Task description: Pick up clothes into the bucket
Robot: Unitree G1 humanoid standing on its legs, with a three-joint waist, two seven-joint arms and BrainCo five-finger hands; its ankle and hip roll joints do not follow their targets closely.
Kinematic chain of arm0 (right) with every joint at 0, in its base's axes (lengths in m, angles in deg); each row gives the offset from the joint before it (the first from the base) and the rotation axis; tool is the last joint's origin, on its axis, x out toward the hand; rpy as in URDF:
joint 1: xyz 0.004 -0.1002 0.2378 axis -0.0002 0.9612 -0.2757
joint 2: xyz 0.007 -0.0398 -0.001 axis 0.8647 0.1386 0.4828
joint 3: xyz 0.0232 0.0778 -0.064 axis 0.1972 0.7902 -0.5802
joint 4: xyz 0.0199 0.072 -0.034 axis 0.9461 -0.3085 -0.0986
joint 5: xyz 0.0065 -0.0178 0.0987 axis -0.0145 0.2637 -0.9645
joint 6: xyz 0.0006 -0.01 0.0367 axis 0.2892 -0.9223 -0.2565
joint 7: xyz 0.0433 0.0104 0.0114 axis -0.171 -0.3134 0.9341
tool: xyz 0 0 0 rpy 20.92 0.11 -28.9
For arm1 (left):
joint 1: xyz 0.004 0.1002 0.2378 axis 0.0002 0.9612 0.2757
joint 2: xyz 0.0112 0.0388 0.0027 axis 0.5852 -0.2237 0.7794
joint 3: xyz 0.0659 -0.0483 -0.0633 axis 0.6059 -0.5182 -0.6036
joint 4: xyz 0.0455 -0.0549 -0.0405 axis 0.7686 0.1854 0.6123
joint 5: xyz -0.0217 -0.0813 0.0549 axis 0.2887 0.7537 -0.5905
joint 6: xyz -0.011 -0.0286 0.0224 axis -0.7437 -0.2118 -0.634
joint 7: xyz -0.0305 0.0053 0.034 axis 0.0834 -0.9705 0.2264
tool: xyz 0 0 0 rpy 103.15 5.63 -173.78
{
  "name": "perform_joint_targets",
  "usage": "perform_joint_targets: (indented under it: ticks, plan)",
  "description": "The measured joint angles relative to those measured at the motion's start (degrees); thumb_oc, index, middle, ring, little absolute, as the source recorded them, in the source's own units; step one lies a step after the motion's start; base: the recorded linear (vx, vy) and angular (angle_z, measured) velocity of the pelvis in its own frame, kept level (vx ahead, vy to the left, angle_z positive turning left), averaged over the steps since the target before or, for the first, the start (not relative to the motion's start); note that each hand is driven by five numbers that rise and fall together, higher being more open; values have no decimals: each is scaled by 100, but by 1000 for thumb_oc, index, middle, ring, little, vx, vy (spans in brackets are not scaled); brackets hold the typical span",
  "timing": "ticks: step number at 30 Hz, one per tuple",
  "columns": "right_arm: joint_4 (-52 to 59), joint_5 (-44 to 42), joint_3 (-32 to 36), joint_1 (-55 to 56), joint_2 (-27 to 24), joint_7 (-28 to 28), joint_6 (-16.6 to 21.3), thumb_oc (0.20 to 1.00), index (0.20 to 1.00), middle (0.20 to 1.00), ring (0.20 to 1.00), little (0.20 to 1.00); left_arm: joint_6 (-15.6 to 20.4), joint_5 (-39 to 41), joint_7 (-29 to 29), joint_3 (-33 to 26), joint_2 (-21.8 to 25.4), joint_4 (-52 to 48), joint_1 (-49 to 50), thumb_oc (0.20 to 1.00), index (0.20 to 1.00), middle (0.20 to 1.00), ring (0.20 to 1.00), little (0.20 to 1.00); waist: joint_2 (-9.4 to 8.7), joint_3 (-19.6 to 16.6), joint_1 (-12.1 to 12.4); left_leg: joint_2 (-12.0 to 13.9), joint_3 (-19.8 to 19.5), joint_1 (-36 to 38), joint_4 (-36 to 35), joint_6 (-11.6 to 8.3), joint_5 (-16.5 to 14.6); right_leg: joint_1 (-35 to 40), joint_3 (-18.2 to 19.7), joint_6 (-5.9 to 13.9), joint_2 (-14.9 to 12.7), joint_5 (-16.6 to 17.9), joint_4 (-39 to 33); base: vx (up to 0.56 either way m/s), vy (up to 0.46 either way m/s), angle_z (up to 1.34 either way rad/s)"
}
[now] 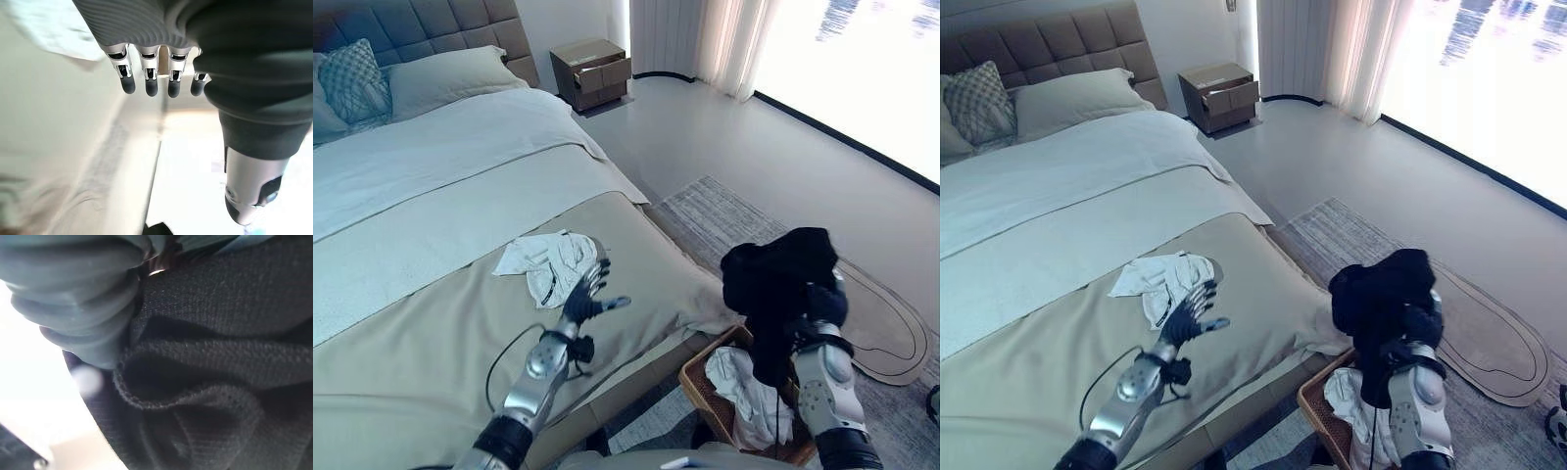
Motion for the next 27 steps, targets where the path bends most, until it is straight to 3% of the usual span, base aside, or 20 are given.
perform_joint_targets:
  ticks: [6, 13, 19, 23, 27]
  plan:
    - [-139, 460, 258, 12, -370, -233, 109, 200, 200, 200, 200, 200, 30, 193, 151, -501, 4, 163, 543, 1000, 1000, 1000, 1000, 1000, -13, 6, 10, 8, 10, -101, 12, 2, -2, -98, 37, 55, 12, 7, -37, -8, -7, -1]
    - [-815, 1009, 387, 92, -388, -448, 92, 200, 200, 200, 200, 200, 155, 452, 197, -810, 39, -72, 728, 1000, 1000, 1000, 1000, 1000, -7, 80, 83, -11, 2, -245, 77, 2, 1, -213, 35, 66, -7, 12, -23, -46, 1, 0]
    - [-1243, 1021, 430, -158, -393, -634, 95, 200, 200, 200, 200, 200, 420, 707, 131, -938, 74, -583, 446, 1000, 1000, 1000, 1000, 1000, 128, 819, 136, -58, 6, -722, 500, 23, -15, -743, 115, 46, -133, -38, 499, -150, 18, -1]
    - [-1504, 1020, 404, -700, -474, -752, 97, 200, 200, 200, 200, 200, 574, 1020, 6, -940, 103, -975, 167, 1000, 1000, 1000, 1000, 1000, 156, 1439, 105, -161, 63, -1337, 1108, 155, -199, -1641, 366, 19, -378, -353, 1573, -176, 40, -10]
    - [-1766, 1020, 282, -1247, -554, -804, 98, 200, 200, 200, 200, 200, 714, 1214, -184, -1081, 177, -1238, -115, 1000, 1000, 1000, 1000, 1000, 104, 1834, 125, -237, 210, -2031, 1861, 197, -472, -2541, 657, -60, -569, -631, 2534, -145, -6, -13]
